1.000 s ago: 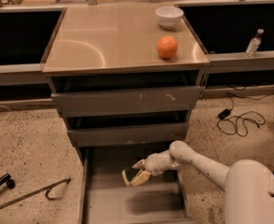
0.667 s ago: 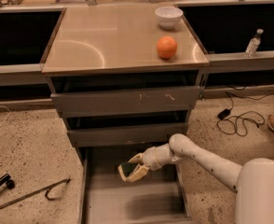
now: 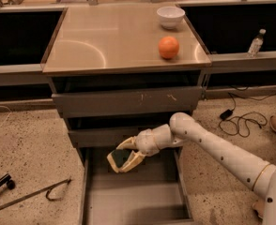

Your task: Pick sponge from bottom drawer and place on counter

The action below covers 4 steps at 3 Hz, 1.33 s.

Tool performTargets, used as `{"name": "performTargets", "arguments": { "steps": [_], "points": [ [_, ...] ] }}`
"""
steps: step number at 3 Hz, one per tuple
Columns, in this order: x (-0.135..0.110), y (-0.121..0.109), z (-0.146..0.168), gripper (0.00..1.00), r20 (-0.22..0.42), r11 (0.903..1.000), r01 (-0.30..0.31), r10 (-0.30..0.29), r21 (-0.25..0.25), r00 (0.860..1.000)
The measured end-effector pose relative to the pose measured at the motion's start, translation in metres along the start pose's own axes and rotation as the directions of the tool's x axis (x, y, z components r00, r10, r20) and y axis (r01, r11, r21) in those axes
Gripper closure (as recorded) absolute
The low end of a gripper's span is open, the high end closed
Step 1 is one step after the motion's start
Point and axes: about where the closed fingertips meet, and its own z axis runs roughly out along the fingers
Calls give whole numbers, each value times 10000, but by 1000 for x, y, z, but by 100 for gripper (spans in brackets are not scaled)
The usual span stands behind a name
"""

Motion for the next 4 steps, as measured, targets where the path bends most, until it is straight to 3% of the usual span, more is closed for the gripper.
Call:
{"name": "performTargets", "arguments": {
  "steps": [2,3,4],
  "points": [
    [-11,0,3,100,-277,10000,-3,0,-79,9996],
    [-71,-12,11,100,-644,9996,252,-257,-85,9976],
    [-161,-25,11,100,-830,9908,1298,-1326,-380,9877]
  ]
}}
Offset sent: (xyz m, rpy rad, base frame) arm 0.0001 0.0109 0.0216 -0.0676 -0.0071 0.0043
